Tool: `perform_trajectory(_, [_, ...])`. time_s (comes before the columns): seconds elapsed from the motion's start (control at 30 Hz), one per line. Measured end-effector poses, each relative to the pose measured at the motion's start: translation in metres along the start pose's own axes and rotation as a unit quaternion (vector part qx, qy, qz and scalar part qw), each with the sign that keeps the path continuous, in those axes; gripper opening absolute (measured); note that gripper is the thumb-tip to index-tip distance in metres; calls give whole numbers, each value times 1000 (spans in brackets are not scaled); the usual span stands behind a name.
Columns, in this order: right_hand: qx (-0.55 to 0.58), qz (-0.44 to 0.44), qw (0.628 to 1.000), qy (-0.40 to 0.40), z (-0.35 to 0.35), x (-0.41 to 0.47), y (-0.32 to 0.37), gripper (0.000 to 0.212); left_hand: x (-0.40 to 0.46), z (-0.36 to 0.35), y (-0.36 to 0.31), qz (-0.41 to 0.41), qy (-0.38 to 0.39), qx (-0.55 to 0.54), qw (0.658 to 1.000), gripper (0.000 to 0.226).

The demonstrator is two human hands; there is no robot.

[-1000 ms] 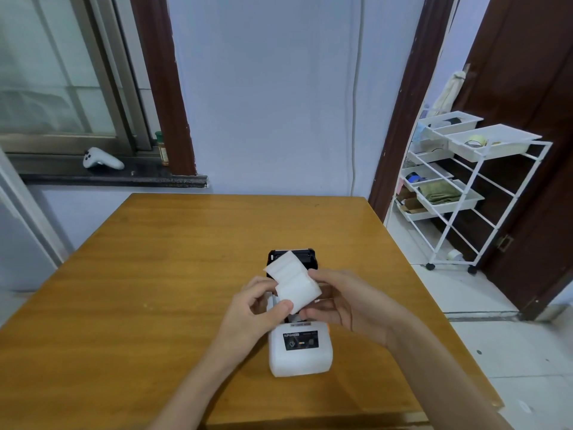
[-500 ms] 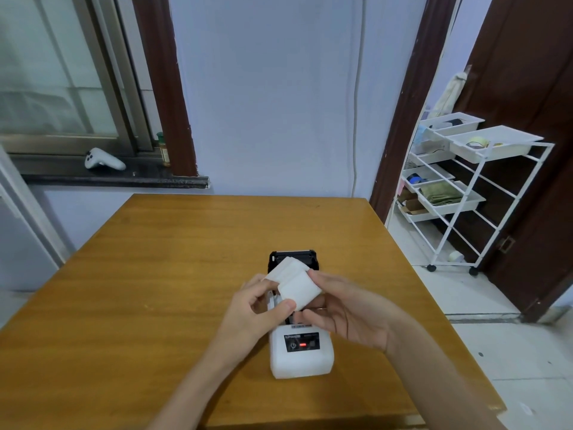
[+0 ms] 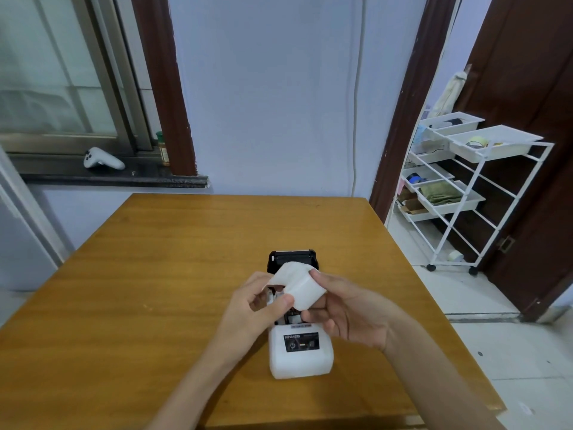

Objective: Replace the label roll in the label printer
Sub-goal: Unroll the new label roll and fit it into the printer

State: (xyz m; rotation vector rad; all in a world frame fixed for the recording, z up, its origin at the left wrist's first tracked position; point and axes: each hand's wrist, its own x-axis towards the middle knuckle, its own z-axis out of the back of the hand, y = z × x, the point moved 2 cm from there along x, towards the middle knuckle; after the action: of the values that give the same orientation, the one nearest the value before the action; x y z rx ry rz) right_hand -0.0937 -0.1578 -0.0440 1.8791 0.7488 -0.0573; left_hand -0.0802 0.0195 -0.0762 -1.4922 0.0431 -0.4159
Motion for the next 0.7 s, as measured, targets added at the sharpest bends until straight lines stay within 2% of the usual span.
perform_trajectory(0.13, [-29,7,1000,2,3,1,1,56,3,6,-3,-34,-52,-11,998,26])
perform_trajectory(0.33, [-28,17,999,5,6,1,2,44,6,10,-7,-60,-108,-34,992,20])
perform_trajectory(0.53, [-24,43,999,4,11,0,2,60,5,11,-6,-58,-140,-44,987,26])
perform_trajectory(0.7, [5,53,999,-8,15,-1,3,60,5,9,-5,-50,-147,-46,987,22])
